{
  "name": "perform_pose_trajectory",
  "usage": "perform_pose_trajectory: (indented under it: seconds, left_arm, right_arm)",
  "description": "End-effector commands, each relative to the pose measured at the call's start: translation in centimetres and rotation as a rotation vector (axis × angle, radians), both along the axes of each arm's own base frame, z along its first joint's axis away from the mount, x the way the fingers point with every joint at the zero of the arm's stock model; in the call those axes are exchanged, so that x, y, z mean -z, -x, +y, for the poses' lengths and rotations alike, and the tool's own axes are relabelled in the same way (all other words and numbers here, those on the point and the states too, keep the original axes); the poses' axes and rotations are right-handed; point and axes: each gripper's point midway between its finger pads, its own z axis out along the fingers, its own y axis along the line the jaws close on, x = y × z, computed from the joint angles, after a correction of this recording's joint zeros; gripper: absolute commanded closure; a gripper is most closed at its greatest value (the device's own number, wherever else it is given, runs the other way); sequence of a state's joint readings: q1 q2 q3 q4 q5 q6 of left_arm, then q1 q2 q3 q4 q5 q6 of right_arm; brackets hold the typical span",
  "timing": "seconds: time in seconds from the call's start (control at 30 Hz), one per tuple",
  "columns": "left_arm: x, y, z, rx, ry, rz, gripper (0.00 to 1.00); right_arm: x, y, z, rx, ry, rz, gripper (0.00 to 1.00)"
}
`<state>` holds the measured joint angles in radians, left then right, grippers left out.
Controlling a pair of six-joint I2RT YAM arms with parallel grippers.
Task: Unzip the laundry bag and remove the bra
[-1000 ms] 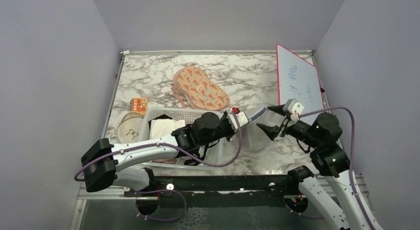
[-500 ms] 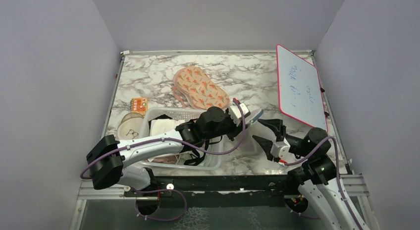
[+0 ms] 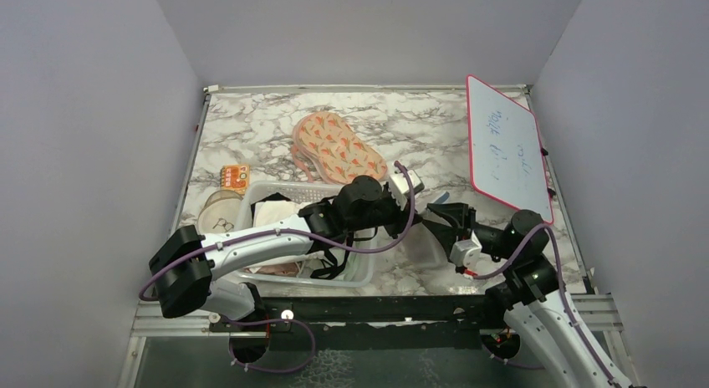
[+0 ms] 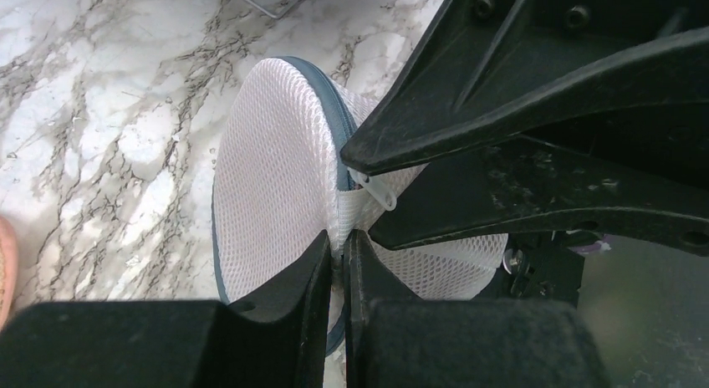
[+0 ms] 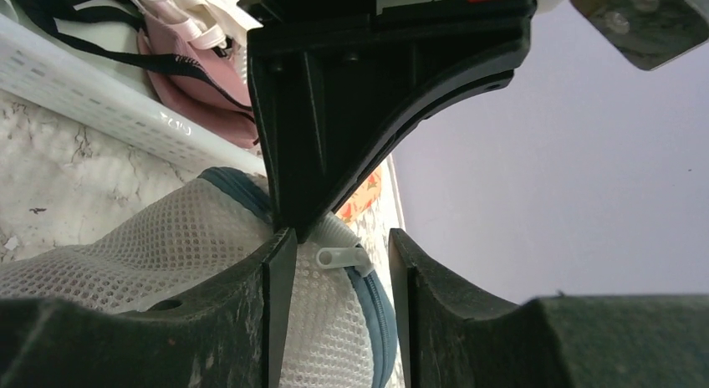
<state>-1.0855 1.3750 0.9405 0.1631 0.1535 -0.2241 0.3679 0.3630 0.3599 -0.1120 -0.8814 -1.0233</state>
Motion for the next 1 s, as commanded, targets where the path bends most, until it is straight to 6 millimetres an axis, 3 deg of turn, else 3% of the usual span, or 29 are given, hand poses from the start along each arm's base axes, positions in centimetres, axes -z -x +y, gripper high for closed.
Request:
perform_pose_trajectory:
  seconds: [0.0, 0.17, 0.53, 0.83, 0.97]
  left_arm:
    - [-3.0, 0.2, -1.0, 0.032, 0.093, 0.015, 1.00]
    - [-3.3, 0.4, -1.0, 0.041, 0.099, 0.019, 1.00]
    - [-3.4, 0.1, -0.8, 0.031, 0.094, -0.002, 1.00]
    - [-3.3, -0.4, -0.4, 0.005, 0.081, -0.025, 1.00]
    - [-3.6, -1.0, 0.1, -0.033, 0.073, -0.055, 1.00]
  right_arm:
    - [-0.7, -0.3, 0.2, -0.002, 0.016, -0.045, 0.59]
    - [-1.4, -1.5, -0.5, 0.072, 0.008, -0.061, 0.71]
    - [-1.9, -1.7, -0.3, 0.074, -0.029, -0.010, 0.82]
    - [-1.9, -2.2, -0.2, 0.115, -0.102, 0.208, 0.98]
    - [-1.9, -2.6, -0.5, 0.163, -0.139, 0.313, 0.99]
